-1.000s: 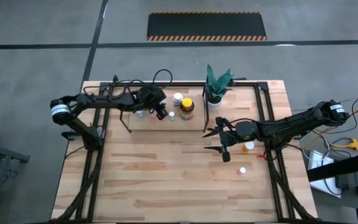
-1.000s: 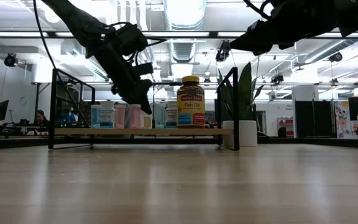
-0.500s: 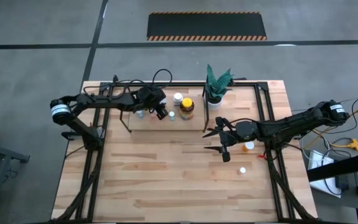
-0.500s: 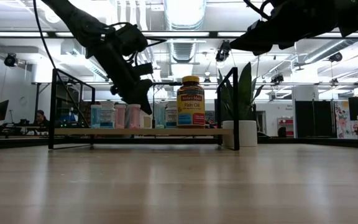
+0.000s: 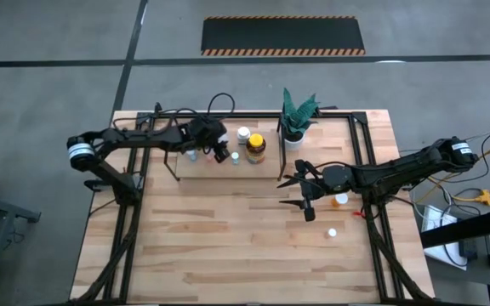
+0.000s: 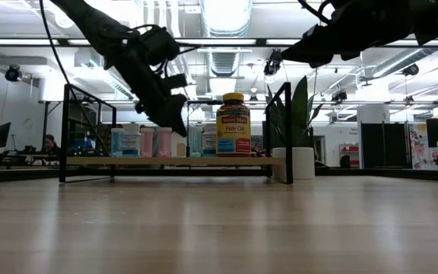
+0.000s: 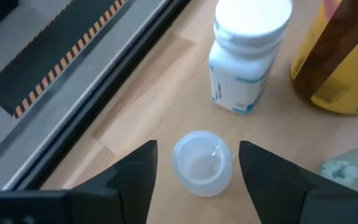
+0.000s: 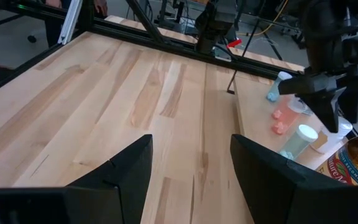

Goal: Pick and place medicine bottles onto shelf by color
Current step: Adjust the pink medicine on the shelf

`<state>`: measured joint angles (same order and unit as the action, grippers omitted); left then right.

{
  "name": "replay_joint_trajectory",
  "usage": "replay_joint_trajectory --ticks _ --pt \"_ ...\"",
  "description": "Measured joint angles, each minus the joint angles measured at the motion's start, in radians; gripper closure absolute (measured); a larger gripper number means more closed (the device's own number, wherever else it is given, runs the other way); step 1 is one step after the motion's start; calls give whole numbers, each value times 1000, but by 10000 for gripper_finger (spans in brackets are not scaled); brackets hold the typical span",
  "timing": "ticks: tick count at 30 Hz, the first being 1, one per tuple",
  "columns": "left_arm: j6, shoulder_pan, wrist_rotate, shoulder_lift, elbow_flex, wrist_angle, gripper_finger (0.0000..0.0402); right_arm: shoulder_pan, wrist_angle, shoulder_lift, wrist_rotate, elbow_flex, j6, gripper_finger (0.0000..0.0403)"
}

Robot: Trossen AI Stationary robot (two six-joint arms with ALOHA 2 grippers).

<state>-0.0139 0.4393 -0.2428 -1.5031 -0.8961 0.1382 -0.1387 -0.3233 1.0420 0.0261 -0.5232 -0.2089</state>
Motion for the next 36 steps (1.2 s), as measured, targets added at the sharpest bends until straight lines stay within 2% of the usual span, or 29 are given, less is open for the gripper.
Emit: replay_joint_trajectory --ticks 9,16,23,36 --pt "-15 -60 -2 123 -35 -3 182 0 0 0 0 0 0 195" --pt "-13 -265 0 207 -42 -171 182 0 3 0 0 0 0 195" --pt "-53 -433 -1 215 -38 -239 182 0 5 0 0 0 0 195" --pt "-44 -468 -3 212 -38 -240 182 0 5 0 0 0 7 195"
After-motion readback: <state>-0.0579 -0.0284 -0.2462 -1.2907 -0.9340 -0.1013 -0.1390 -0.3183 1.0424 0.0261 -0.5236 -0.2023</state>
